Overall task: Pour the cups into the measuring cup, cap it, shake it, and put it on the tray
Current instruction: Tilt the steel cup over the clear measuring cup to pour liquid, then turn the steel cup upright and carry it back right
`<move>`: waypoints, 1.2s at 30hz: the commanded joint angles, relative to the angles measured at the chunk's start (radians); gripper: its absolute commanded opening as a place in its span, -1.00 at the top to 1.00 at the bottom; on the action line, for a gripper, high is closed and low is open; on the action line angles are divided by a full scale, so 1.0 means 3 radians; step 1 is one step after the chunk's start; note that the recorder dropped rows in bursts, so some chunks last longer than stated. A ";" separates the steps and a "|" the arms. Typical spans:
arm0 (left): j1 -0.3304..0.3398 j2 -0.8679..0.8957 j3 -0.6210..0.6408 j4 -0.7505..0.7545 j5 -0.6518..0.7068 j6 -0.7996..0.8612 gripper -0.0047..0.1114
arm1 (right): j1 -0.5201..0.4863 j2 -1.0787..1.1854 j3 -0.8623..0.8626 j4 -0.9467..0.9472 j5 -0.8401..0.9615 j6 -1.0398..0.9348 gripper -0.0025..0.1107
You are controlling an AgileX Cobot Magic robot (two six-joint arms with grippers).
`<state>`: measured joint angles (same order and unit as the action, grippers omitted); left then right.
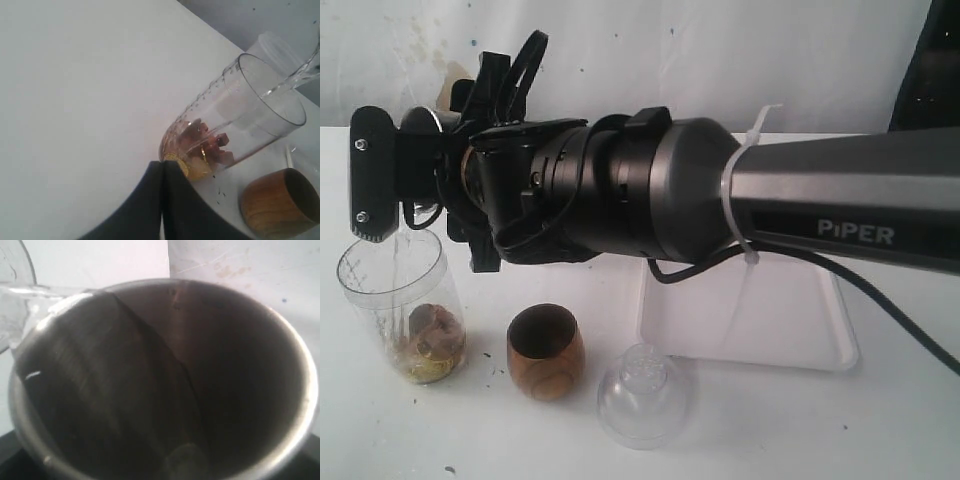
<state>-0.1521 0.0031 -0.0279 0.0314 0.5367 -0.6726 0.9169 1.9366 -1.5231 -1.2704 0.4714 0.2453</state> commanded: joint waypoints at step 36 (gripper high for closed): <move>0.0004 -0.0010 -0.0006 0.0002 -0.0041 0.0002 0.92 | -0.0171 -0.0325 -0.0045 0.0467 -0.0297 0.0704 0.96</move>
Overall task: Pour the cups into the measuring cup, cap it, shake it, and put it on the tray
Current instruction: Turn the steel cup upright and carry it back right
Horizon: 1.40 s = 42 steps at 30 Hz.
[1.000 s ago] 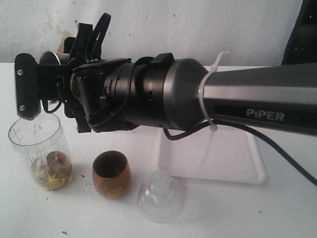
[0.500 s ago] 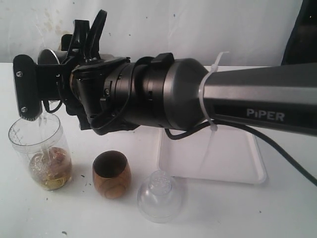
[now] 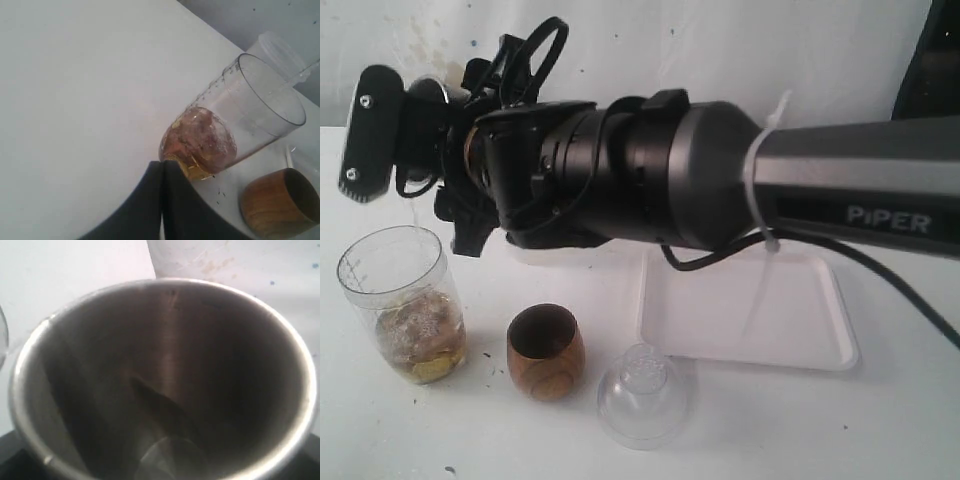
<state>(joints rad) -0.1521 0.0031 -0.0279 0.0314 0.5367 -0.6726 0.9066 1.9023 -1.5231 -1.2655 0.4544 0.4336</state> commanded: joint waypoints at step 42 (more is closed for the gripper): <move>0.0004 -0.0010 -0.0006 0.0002 -0.0041 0.0002 0.92 | -0.1861 0.0760 0.1225 0.3802 -0.4423 -0.1371 0.96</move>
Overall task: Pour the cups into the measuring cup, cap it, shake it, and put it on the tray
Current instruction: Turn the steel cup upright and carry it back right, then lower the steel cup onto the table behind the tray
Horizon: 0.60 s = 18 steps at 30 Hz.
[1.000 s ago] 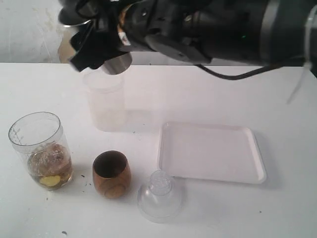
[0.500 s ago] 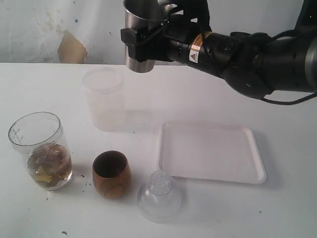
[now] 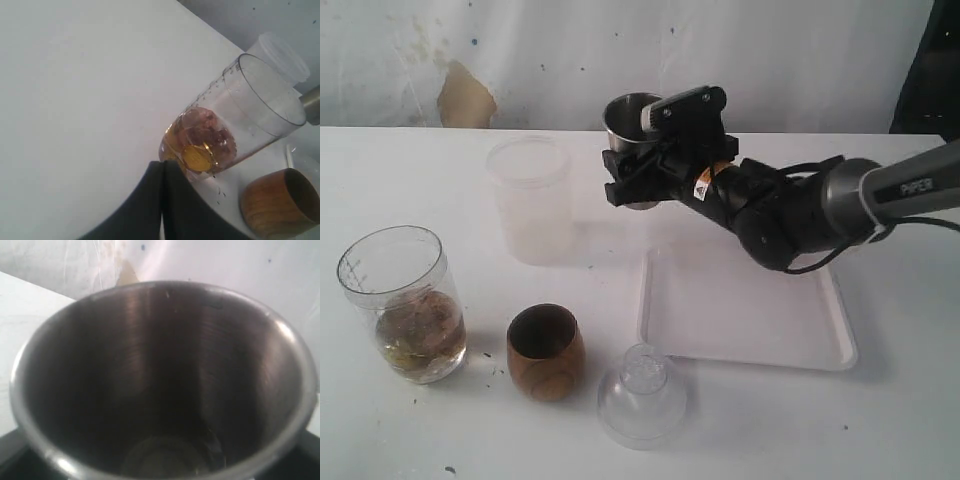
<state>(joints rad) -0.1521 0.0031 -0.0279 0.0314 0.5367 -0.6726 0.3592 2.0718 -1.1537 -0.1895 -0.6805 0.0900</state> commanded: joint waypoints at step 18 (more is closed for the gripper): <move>0.0004 -0.0010 -0.0006 0.0002 -0.0041 0.0002 0.92 | -0.0037 0.0627 -0.0246 0.0798 -0.0319 -0.0226 0.89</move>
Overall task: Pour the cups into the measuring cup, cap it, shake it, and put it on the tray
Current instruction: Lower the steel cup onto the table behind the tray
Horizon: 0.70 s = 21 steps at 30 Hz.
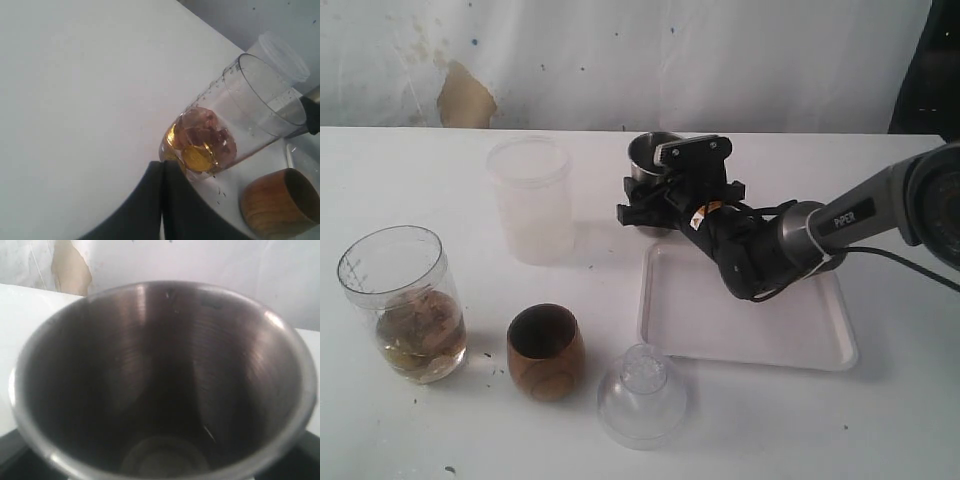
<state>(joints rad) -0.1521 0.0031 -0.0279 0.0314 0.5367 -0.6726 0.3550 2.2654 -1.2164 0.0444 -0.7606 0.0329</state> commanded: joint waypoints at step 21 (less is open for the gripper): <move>0.0004 -0.0010 -0.0006 0.0002 -0.0041 0.0002 0.92 | -0.0023 -0.0259 -0.0007 0.0021 0.0573 0.0010 -0.60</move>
<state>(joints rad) -0.1521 0.0031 -0.0279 0.0314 0.5367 -0.6726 0.3550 2.2209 -1.2229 0.0482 -0.6360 0.0329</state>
